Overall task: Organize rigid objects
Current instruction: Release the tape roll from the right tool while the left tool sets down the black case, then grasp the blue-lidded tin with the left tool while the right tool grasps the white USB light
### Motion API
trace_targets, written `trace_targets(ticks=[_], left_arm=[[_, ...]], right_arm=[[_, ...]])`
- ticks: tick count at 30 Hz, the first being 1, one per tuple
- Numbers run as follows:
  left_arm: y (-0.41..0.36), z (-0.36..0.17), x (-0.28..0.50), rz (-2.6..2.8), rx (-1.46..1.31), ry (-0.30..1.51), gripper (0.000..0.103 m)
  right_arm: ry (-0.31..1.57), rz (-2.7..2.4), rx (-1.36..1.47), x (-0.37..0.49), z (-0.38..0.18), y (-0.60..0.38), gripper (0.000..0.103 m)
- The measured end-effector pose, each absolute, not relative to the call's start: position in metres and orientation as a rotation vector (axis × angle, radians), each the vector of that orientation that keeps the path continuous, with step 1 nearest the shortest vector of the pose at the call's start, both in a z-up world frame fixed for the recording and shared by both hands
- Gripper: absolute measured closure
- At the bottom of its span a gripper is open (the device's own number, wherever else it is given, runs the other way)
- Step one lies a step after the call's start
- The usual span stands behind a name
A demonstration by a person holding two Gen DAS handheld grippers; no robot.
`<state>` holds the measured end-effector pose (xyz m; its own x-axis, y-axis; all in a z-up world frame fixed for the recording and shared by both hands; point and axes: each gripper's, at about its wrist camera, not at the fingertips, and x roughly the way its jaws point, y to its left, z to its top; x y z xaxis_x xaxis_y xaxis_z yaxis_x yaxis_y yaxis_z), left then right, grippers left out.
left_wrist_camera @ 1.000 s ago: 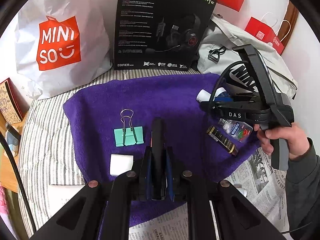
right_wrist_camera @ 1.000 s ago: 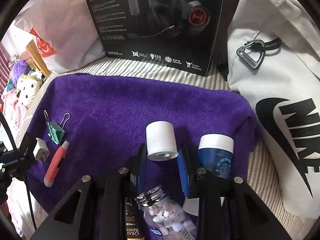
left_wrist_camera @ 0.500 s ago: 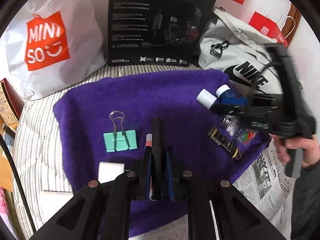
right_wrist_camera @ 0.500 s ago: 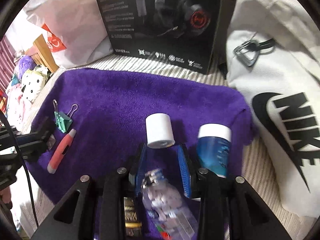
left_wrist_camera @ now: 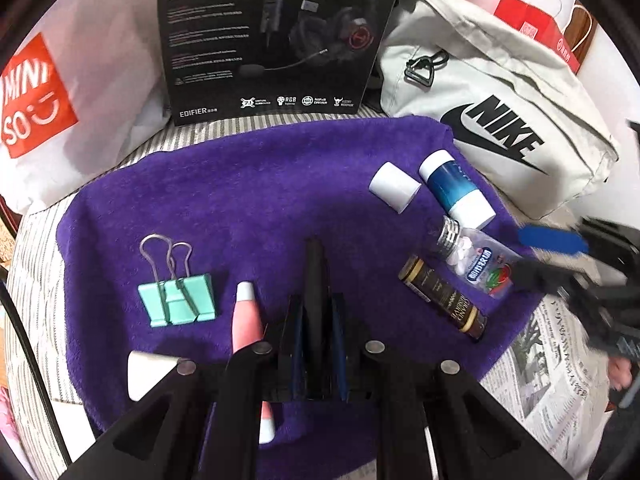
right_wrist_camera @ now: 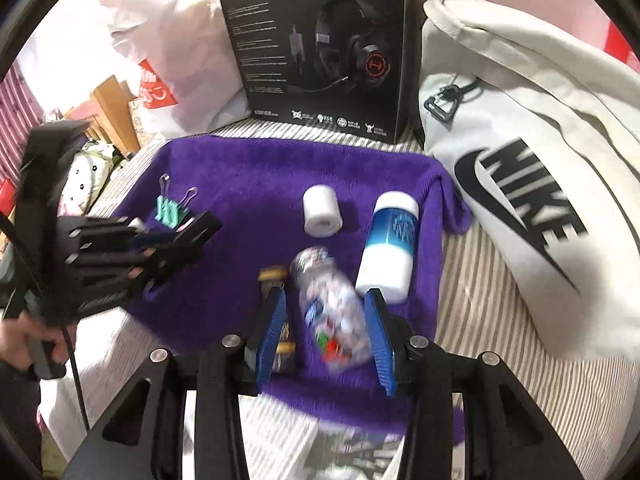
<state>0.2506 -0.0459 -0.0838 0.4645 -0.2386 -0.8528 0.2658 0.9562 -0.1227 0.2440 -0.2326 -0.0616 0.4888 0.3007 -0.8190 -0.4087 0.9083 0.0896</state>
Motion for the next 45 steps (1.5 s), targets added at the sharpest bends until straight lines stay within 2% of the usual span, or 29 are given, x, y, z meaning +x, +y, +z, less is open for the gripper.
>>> trace_targets(ticks=[12, 16, 19, 26, 32, 40, 45], left_arm=[[-0.054, -0.086, 0.252, -0.292, 0.075, 1.039, 0.088], [-0.052, -0.08, 0.248, -0.309, 0.072, 1.043, 0.074], [-0.057, -0.081, 0.241, -0.312, 0.09, 1.046, 0.054], [-0.054, -0.063, 0.212, -0.288, 0.089, 0.99, 0.053], [-0.042, -0.03, 0.17, -0.291, 0.067, 0.908, 0.045], [-0.009, -0.025, 0.132, -0.254, 0.022, 0.905, 0.044], [0.002, -0.034, 0.115, -0.238, -0.009, 0.919, 0.044]], right_arm=[[0.994, 0.456, -0.09, 0.185, -0.075, -0.253, 0.062], [1.011, 0.461, -0.068, 0.17, -0.083, -0.258, 0.062], [1.02, 0.471, -0.057, 0.159, -0.089, -0.259, 0.062], [1.036, 0.515, -0.058, 0.137, -0.101, -0.248, 0.062], [1.013, 0.578, -0.111, 0.131, -0.104, -0.223, 0.062], [0.979, 0.606, -0.183, 0.138, -0.111, -0.196, 0.062], [0.954, 0.588, -0.256, 0.14, -0.117, -0.182, 0.075]])
